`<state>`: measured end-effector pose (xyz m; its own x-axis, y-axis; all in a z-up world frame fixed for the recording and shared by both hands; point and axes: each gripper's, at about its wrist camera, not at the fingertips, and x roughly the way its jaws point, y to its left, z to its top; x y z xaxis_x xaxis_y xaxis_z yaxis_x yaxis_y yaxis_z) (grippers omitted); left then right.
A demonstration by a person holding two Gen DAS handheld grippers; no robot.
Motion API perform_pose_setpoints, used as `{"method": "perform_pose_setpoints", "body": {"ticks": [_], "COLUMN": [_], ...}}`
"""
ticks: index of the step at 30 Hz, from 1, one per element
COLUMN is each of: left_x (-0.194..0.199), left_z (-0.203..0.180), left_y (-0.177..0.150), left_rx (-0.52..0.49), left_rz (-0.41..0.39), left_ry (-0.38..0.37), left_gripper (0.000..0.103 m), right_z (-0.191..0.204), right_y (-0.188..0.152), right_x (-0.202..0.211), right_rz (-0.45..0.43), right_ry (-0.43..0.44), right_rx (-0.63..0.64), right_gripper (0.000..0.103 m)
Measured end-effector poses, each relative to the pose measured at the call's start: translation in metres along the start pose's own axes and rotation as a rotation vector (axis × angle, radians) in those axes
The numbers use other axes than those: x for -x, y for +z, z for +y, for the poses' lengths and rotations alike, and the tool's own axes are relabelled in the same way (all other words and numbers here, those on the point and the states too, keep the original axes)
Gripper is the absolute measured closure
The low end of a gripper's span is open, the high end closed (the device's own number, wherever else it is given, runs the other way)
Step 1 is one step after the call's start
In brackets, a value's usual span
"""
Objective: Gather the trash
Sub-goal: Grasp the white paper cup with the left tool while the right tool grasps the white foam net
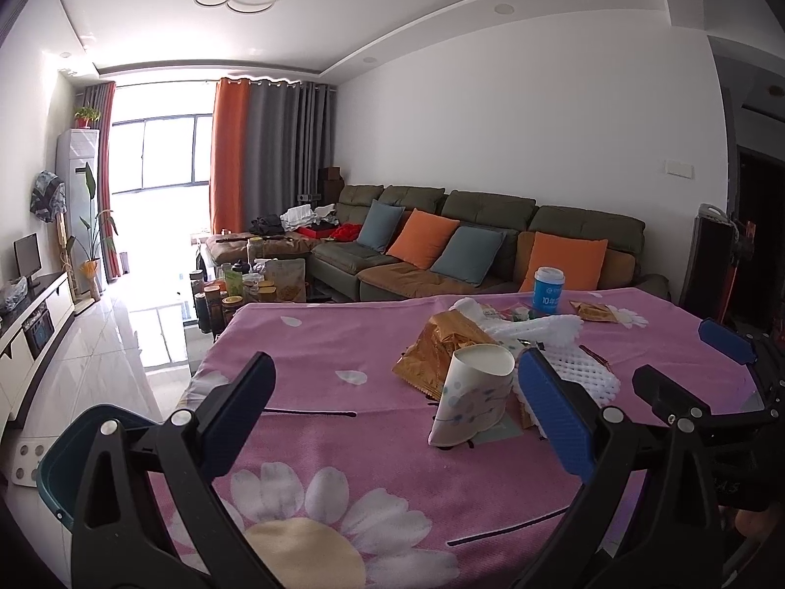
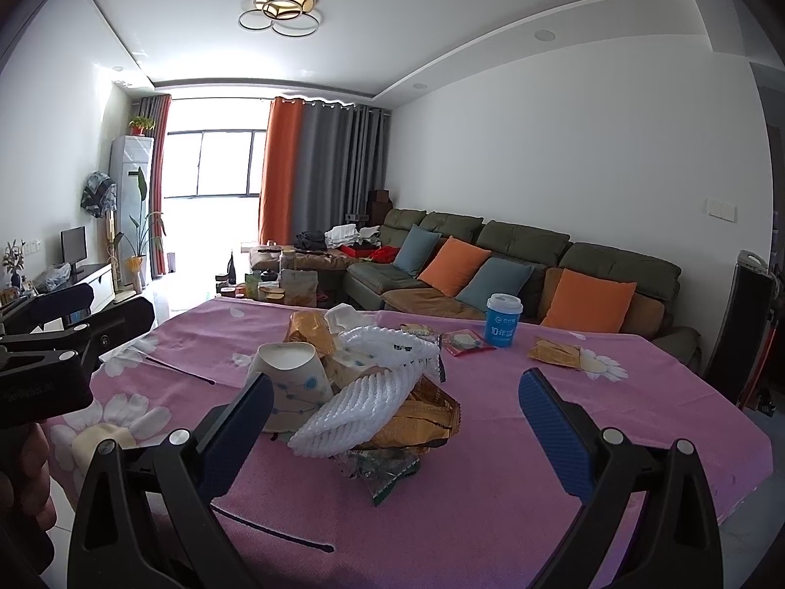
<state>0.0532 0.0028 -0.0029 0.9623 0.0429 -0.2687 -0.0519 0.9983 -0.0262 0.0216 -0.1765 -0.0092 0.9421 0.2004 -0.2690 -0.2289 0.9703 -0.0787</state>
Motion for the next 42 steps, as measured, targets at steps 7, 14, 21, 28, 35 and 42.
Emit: {"method": "perform_pose_setpoints", "body": {"ticks": [7,14,21,28,35,42], "left_x": [-0.018,-0.051,-0.083,-0.102,-0.118,-0.124], "left_z": [-0.003,0.000,0.010,0.001,-0.010,-0.027], "left_y": [-0.001,0.001,0.006,0.004,0.003,0.001], "left_rx": [-0.011,0.026,0.051,0.003,-0.016,-0.066], "left_rz": [0.053,0.134,0.194,0.225,0.247,0.257], "left_ry": [-0.032,-0.061,-0.060,-0.077,-0.093,-0.111], "left_gripper": [0.006,0.006,0.005,0.006,0.005,0.005], "right_z": [-0.001,-0.002,-0.008,-0.014,-0.018,-0.024], "right_y": [0.000,-0.004,-0.009,-0.011,-0.014,-0.012], "right_x": [-0.011,-0.041,-0.068,-0.085,-0.093,-0.090], "right_rz": [0.034,0.149,0.249,0.296,0.336,0.329], "right_ry": [0.016,0.067,0.081,0.127,0.193,0.230], "right_rx": [-0.021,-0.076,-0.148,-0.205,-0.256,-0.281], "right_gripper": [0.006,0.007,0.007,0.035,0.064,0.091]}}
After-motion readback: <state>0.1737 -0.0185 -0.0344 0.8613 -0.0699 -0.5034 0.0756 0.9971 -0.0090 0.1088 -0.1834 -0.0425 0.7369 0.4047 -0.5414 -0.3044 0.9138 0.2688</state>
